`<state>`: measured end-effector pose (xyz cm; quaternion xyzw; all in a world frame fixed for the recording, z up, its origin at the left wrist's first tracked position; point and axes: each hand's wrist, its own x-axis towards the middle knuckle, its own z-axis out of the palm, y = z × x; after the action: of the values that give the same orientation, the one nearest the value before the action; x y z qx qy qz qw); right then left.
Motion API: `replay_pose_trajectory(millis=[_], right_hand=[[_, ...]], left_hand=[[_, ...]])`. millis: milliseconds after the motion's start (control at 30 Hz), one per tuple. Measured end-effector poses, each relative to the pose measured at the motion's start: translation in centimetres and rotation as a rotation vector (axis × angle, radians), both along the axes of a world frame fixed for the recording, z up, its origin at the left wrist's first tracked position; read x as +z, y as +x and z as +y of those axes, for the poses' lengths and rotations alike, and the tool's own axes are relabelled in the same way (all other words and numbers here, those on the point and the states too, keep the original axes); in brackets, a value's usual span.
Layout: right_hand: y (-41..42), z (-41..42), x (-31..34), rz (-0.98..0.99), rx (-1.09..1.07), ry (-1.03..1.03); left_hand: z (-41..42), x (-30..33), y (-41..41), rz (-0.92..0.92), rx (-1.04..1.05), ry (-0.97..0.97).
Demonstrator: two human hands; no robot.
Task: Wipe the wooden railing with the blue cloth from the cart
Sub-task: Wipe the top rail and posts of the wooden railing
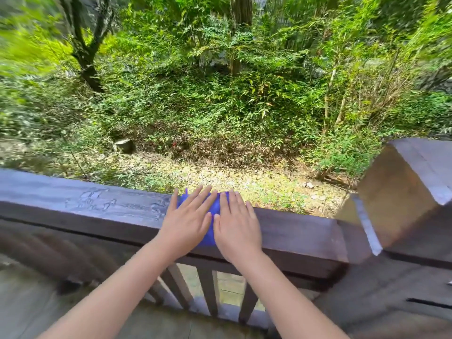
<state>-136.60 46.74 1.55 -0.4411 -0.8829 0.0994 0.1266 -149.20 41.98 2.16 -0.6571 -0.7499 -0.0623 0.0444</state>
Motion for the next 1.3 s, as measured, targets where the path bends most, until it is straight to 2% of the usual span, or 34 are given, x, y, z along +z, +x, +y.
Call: replay_pose_trajectory(millis=[100,200,300,400,567,733,967,1300], right_hand=[[-3.4,-0.5,0.4,0.001,0.095,-0.055],[-1.3,-0.3,0.7,-0.009,0.151,-0.074],[5.3,0.5,0.5,0.033,-0.039,-0.036],[11.6,1.1,0.3,-0.045,-0.254,0.011],[12.3,1.1,0.0,-0.108,-0.238,0.027],[9.4,1.2,-0.4,-0.171,-0.239,-0.01],[1.1,-0.2,-0.2,-0.17,-0.086,0.012],[-14.1,-4.0,0.1,-0.124,0.023,-0.004]], left_hand=[[-1.5,0.4,-2.9,0.035,0.073,-0.02],[-1.4,0.7,-2.6,-0.007,0.099,-0.038],[-0.2,1.3,0.4,-0.144,0.091,-0.001],[1.1,1.3,3.6,-0.177,-0.029,-0.029],[1.9,0.8,7.1,0.056,-0.178,0.038],[1.4,0.3,5.4,-0.036,-0.096,-0.009],[-2.2,0.4,-4.2,-0.031,0.079,0.032],[-9.4,1.1,-26.6,0.012,0.237,0.044]])
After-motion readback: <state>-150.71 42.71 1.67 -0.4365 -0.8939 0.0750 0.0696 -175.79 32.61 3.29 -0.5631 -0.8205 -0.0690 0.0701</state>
